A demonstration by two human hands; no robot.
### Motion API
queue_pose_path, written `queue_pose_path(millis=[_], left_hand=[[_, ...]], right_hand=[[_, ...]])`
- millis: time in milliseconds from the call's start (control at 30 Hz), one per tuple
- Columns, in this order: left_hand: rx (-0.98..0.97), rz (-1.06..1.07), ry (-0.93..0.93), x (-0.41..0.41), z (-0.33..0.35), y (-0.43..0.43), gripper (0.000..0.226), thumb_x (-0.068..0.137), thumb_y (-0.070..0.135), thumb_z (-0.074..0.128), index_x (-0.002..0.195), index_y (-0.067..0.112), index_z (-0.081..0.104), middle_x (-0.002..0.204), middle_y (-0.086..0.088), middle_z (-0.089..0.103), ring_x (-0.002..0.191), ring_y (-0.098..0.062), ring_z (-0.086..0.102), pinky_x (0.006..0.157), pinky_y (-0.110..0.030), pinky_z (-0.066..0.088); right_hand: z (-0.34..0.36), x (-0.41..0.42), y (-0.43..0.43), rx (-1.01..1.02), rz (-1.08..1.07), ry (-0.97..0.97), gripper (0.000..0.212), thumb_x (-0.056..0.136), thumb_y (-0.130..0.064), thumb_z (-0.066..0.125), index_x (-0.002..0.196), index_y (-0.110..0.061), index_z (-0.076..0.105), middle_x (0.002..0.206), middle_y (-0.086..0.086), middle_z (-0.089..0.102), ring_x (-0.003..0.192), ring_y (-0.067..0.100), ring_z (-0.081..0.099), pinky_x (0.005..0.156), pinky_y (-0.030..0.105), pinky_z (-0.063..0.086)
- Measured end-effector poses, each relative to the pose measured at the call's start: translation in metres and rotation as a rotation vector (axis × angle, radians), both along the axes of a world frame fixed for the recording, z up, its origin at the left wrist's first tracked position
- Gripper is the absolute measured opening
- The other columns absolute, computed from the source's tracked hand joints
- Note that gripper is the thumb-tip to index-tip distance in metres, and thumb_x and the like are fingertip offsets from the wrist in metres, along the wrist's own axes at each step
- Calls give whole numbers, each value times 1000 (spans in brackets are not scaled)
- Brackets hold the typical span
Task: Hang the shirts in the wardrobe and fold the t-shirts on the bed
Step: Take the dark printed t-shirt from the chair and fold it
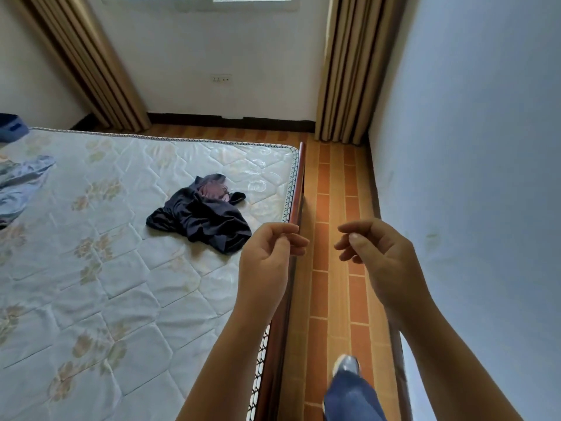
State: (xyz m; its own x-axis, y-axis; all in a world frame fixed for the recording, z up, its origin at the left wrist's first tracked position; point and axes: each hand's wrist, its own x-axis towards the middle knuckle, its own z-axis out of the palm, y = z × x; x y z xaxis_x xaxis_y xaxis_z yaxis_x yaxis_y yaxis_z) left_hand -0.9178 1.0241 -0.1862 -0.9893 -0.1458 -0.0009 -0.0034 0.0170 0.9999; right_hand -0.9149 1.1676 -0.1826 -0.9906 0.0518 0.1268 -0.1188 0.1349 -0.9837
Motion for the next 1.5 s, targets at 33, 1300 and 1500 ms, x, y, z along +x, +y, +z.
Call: queue_pose_path(millis=[33,1300,1500], left_hand=[[3,13,-5,-15,-3,0,31,93,-8,39,84,13,60,76,-5,68,61,0,62,57,-7,44],[-243,-4,-102,-375,-306,-136,26,92,-3,41,90,13,61,75,0,67,70,-9,65,69,-18,51],[-372,9,-143,-350,-357,-229,29,90,-2,46,84,23,59,73,6,66,73,-9,64,79,-28,52]], right_hand=[[-2,-18,1,-6,10,-7,28,93,1,46,84,-21,61,63,-17,66,66,2,63,59,8,47],[-314,-382,-150,-122,85,-213,21,92,-2,50,87,-19,61,75,0,65,64,2,59,65,16,49],[-363,-357,-233,-77,81,-317,21,90,1,50,85,-16,61,70,-2,63,66,10,58,69,21,48]])
